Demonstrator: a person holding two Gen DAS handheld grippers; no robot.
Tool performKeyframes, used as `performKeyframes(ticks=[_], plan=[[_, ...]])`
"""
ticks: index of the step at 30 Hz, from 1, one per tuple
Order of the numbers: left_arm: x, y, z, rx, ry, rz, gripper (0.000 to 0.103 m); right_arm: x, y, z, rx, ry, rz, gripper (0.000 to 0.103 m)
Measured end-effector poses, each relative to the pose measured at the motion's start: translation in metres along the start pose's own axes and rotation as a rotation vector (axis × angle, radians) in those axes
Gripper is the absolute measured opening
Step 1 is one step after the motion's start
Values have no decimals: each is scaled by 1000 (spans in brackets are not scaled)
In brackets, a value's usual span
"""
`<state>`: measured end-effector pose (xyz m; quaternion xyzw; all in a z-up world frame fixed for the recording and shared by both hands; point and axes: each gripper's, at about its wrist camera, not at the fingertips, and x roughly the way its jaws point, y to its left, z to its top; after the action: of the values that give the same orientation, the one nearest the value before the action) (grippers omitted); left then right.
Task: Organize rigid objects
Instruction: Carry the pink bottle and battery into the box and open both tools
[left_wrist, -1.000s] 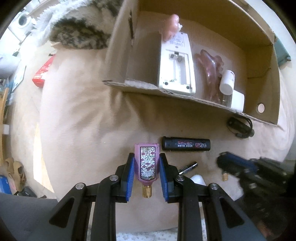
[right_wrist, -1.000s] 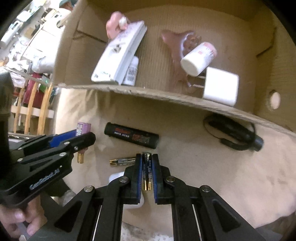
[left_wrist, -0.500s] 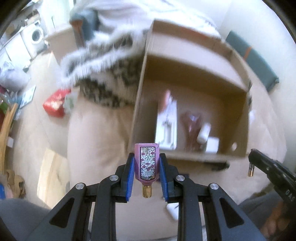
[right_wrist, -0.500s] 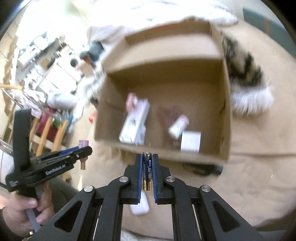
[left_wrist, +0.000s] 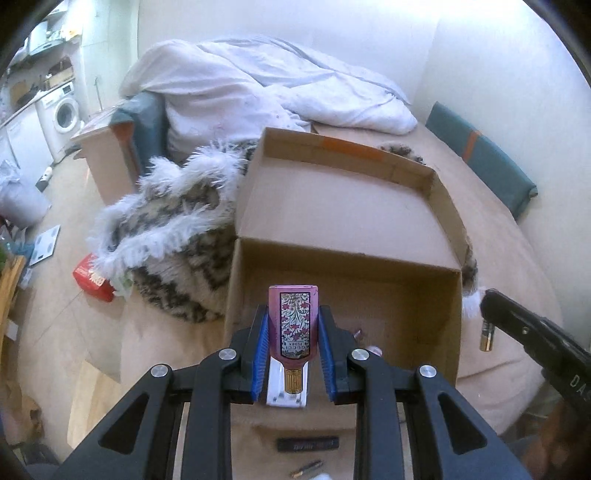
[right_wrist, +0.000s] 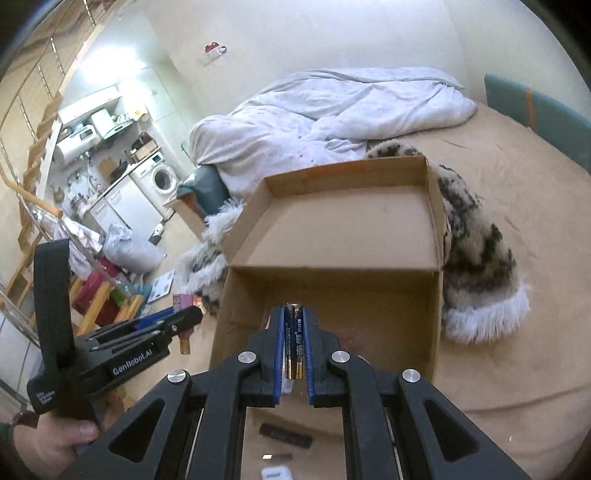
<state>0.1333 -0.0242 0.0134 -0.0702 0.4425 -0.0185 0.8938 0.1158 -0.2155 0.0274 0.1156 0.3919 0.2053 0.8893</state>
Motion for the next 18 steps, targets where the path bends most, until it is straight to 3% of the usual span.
performKeyframes(ticks=[6, 13, 18], plan=[[40, -4, -6, 41, 13, 14, 23, 45, -12, 8, 6, 55, -30, 11], [77, 10, -22, 19, 63, 77, 22, 90, -32, -17, 67, 167, -46, 11], [86, 10, -29, 4, 89, 61, 23, 111, -30, -25, 50, 221, -75, 11]])
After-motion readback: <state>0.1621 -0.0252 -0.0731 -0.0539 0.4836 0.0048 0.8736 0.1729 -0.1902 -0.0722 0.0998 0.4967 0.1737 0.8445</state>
